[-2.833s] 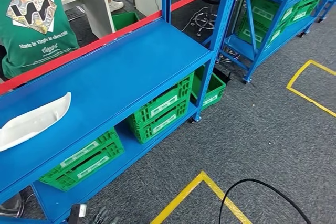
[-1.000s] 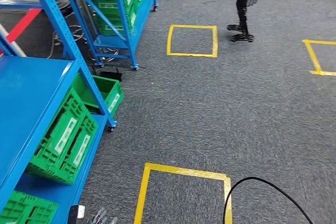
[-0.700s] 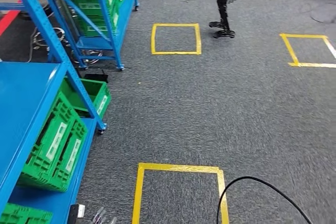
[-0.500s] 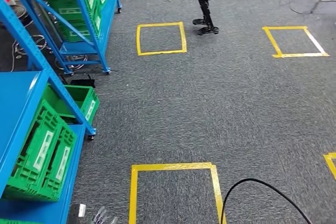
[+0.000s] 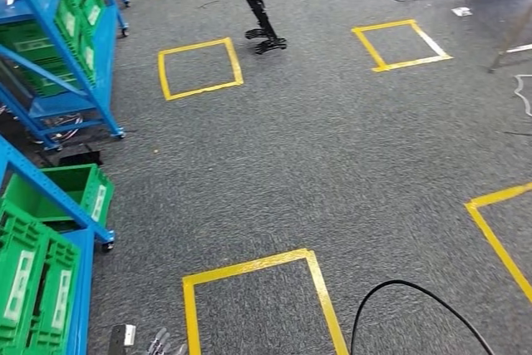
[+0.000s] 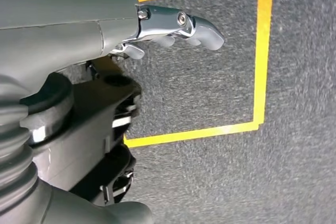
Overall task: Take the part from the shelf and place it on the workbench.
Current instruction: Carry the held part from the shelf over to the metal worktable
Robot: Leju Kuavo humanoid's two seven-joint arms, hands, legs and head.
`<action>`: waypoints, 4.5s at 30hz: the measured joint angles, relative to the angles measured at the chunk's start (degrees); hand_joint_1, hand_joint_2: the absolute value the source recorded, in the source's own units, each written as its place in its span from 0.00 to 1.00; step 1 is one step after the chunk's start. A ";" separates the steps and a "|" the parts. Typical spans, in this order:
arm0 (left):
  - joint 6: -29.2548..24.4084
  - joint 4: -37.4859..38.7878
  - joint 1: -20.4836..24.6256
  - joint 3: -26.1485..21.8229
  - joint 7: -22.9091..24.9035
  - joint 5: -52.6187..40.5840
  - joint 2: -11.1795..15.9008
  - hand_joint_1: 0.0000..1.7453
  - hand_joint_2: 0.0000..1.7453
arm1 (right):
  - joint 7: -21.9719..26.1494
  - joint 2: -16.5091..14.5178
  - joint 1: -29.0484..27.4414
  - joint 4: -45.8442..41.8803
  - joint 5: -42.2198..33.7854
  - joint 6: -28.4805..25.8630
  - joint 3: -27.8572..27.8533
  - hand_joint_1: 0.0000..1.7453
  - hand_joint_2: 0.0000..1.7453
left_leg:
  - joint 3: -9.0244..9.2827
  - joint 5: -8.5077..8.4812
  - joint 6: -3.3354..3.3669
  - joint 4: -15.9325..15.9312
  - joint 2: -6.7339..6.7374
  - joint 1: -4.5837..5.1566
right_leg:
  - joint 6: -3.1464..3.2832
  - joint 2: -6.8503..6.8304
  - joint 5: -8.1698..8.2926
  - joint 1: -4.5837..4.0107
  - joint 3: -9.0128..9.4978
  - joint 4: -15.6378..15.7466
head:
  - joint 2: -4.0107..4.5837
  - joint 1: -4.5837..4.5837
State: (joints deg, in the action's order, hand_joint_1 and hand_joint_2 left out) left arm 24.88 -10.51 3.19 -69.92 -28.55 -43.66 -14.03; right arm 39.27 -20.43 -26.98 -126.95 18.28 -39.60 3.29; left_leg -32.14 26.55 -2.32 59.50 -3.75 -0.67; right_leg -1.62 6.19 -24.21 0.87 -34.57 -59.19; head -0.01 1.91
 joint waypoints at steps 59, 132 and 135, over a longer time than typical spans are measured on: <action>1.43 -0.11 -0.55 -0.03 0.20 -1.10 1.20 0.00 1.00 | 0.43 -0.03 0.01 -0.85 1.32 -0.01 1.67 1.00 1.00 | -3.16 3.35 -0.94 7.40 3.28 0.19 | 0.82 -1.98 -0.37 0.07 0.46 0.36 | 0.01 -0.74; -0.38 -0.07 0.14 -0.03 -0.68 -1.90 0.52 0.00 1.00 | 0.85 0.28 1.51 -2.85 2.51 -0.02 -2.07 1.00 1.00 | 1.03 -0.88 0.35 -3.49 4.14 0.71 | -0.28 -6.14 -1.23 -0.50 1.00 0.27 | 0.01 -1.69; -0.90 -0.07 0.14 -0.04 -0.92 -2.20 0.51 0.00 1.00 | 0.85 0.28 1.50 -2.86 2.58 -0.02 -2.08 1.00 1.00 | 1.03 -0.88 0.35 -3.49 4.14 0.71 | -0.29 -6.14 -1.22 -0.46 1.00 0.29 | 0.01 -1.69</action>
State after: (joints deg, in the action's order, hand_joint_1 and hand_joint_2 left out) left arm 23.99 -10.58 3.33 -69.96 -29.46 -45.86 -13.51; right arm 40.12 -20.15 -25.48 -129.80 20.86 -39.63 1.21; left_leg -31.11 25.67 -1.98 56.01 0.39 0.05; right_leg -1.91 0.06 -25.44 0.41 -33.57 -58.90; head 0.00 0.22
